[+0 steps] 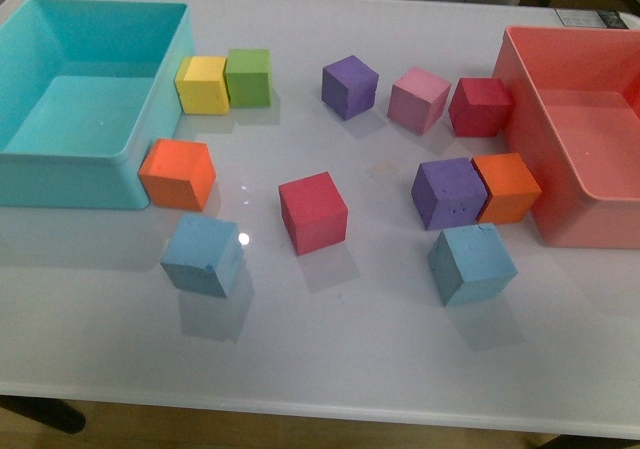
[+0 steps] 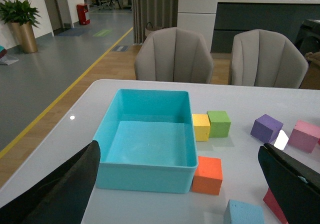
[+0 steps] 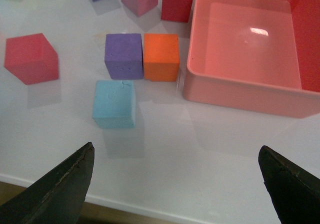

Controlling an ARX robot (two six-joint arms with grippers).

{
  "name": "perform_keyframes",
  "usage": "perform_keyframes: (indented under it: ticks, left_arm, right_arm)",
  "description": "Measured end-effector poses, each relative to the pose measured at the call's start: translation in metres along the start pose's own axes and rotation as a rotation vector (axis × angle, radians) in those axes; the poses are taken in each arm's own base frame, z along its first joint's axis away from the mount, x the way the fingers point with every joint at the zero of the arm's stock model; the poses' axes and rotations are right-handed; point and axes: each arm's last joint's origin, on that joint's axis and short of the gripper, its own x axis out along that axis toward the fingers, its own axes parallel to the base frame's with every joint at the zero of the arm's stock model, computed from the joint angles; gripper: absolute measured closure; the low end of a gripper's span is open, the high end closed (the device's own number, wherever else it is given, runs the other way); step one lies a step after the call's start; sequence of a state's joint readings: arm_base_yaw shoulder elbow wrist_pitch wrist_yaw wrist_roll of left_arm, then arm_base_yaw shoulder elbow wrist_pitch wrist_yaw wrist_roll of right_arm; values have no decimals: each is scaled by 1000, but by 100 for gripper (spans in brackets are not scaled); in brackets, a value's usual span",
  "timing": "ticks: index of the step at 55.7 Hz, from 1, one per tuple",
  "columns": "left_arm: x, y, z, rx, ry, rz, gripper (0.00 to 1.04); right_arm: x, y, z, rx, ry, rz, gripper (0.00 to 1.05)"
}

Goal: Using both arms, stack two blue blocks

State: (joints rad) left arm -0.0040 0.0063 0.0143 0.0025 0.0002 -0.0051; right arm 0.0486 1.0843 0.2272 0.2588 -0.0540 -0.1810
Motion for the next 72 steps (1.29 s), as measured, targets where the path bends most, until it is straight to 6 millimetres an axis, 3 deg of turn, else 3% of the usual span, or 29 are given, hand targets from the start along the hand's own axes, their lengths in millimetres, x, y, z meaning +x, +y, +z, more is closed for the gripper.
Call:
perform_keyframes:
  ticks: [10,29,46,63,72]
  left_arm:
    - [0,0,0,0,0,0,9]
    - [0,0,0,0,0,0,9]
    - [0,0,0,0,0,0,9]
    - [0,0,0,0,0,0,9]
    - [0,0,0,0,0,0,9]
  right_arm:
    - [70,23,-2,-40,163,62,9]
    - [138,52,-8,-32,341,92,9]
    - [165,64,-24,-43,421,98,9]
    - [182,71,-27,-51,432,103,9]
    - [184,71,-27,-57,433,97,32]
